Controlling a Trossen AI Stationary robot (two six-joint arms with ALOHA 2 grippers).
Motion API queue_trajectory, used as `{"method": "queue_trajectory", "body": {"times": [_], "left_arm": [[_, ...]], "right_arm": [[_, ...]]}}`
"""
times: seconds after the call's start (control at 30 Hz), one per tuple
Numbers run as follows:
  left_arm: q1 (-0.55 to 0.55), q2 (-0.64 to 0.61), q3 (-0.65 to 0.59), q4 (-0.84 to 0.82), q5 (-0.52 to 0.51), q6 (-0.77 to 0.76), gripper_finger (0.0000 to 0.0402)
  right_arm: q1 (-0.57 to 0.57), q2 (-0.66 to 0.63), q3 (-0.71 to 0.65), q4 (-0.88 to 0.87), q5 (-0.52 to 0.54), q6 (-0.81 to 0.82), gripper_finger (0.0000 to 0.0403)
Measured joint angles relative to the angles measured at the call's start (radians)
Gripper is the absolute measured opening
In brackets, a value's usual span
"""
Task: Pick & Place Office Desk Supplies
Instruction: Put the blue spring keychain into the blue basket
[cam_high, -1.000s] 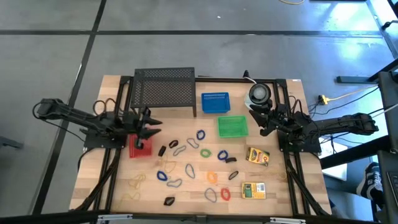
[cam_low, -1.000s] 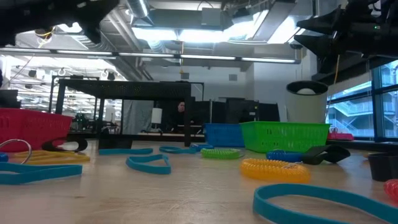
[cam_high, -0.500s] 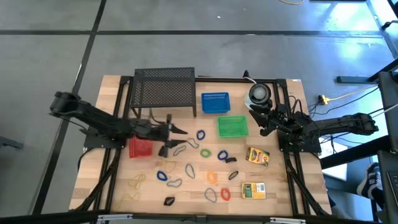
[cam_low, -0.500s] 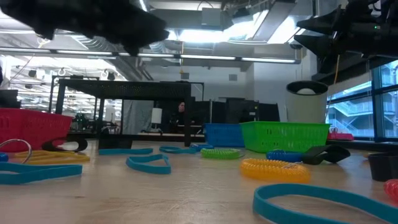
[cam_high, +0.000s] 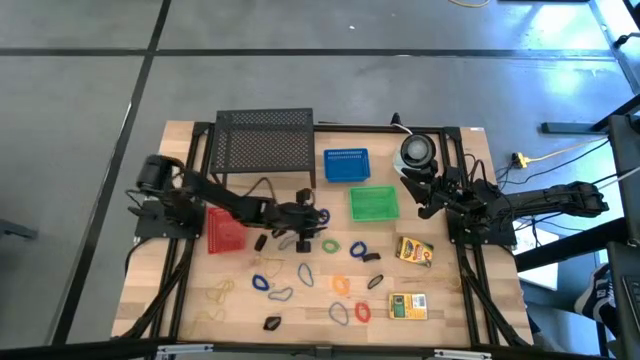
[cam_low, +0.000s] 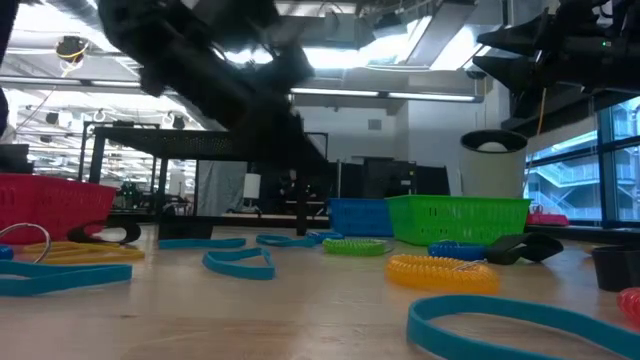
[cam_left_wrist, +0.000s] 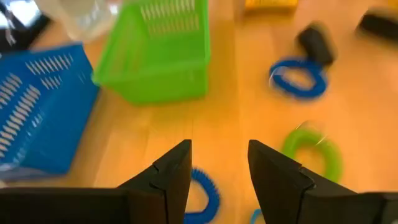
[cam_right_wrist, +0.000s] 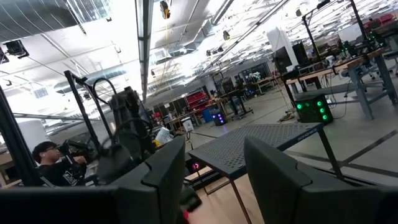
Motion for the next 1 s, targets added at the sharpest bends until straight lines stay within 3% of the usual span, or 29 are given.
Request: {"method": "queue_trajectory", "body": {"times": [0.27, 0.73, 0.87, 1.0], "left_arm": [[0.028, 0.127, 0.075, -0.078, 0.001, -0.002, 0.0152], [0.078, 0.133, 0.078, -0.182, 0.111, -0.182, 0.0151], [0.085, 0.133, 0.078, -0.187, 0.116, -0.184, 0.0128], [0.088, 0.133, 0.078, -0.19, 0.119, -0.162, 0.0079]], "right_arm": [[0.0, 0.0, 0.0, 0.0, 0.0, 0.0, 0.0166], [0.0, 0.0, 0.0, -0.001, 0.0, -0.001, 0.0166], [0.0, 0.0, 0.0, -0.001, 0.0, -0.001, 0.0166], [0.0, 0.0, 0.0, -0.001, 0.0, -0.001, 0.0166]]}}
